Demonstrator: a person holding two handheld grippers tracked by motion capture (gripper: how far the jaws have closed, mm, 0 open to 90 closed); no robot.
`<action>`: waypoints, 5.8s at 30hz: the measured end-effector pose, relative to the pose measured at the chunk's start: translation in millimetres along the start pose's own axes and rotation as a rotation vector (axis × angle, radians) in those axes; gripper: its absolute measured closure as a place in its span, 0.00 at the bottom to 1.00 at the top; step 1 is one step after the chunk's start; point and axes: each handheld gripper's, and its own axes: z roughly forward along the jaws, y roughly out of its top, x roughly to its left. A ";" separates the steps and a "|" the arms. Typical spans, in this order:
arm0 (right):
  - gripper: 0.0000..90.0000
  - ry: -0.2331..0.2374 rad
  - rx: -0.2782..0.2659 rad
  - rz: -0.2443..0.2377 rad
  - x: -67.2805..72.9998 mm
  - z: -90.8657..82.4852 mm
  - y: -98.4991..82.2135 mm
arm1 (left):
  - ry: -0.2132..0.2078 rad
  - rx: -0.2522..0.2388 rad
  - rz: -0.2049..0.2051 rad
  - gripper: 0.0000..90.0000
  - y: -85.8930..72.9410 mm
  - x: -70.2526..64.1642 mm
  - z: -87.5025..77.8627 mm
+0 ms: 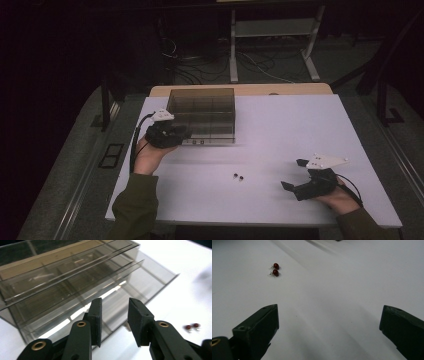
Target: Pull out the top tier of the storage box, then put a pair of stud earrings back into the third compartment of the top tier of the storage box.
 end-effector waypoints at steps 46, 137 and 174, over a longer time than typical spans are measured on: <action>0.02 0.001 -0.002 0.000 0.6 0.2 -0.1 | -0.147 -0.011 0.104 0.27 -48.2 -62.3 5.4; 0.02 0.103 0.015 0.016 3.5 7.9 26.3 | -0.239 0.025 0.056 0.42 -53.9 -95.8 68.5; 0.02 0.045 -0.011 0.063 -7.4 -4.8 5.9 | -0.270 0.146 0.108 0.83 -49.9 -116.3 102.7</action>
